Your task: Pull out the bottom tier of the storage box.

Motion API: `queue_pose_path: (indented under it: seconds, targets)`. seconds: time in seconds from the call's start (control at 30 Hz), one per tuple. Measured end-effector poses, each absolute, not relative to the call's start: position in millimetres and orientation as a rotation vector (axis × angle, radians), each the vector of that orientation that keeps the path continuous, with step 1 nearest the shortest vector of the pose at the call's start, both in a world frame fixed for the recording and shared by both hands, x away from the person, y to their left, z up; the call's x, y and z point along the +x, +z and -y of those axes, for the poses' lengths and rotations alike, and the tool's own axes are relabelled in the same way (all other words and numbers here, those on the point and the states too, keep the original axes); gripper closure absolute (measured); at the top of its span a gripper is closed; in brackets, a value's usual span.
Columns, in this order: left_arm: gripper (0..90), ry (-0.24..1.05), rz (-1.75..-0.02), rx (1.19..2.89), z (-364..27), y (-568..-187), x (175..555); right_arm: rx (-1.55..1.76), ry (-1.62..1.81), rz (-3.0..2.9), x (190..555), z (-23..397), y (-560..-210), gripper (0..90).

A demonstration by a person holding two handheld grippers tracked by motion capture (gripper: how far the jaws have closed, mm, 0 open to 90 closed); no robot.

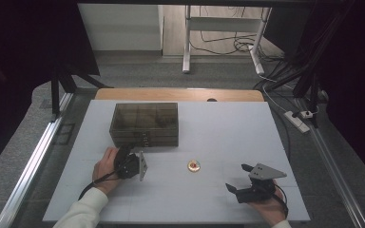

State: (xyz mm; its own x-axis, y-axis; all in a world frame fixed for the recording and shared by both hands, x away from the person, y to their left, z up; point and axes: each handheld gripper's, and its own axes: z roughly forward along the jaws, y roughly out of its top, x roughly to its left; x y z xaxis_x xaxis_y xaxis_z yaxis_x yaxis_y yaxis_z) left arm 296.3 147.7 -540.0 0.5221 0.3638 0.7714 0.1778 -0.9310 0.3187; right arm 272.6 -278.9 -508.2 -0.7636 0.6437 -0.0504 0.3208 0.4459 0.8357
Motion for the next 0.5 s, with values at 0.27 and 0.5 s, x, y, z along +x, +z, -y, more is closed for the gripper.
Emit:
queue_pose_path:
  seconds: [0.27,0.5]
  targets:
    - [40.0,1.375,-0.448,2.568,-146.2,-541.8,296.8,0.817,1.241,-2.337,272.7,279.4,-508.2,7.1]
    - [40.3,1.376,-0.438,2.577,-144.9,-543.3,296.8,0.816,1.241,-2.337,272.7,279.2,-508.2,7.1]
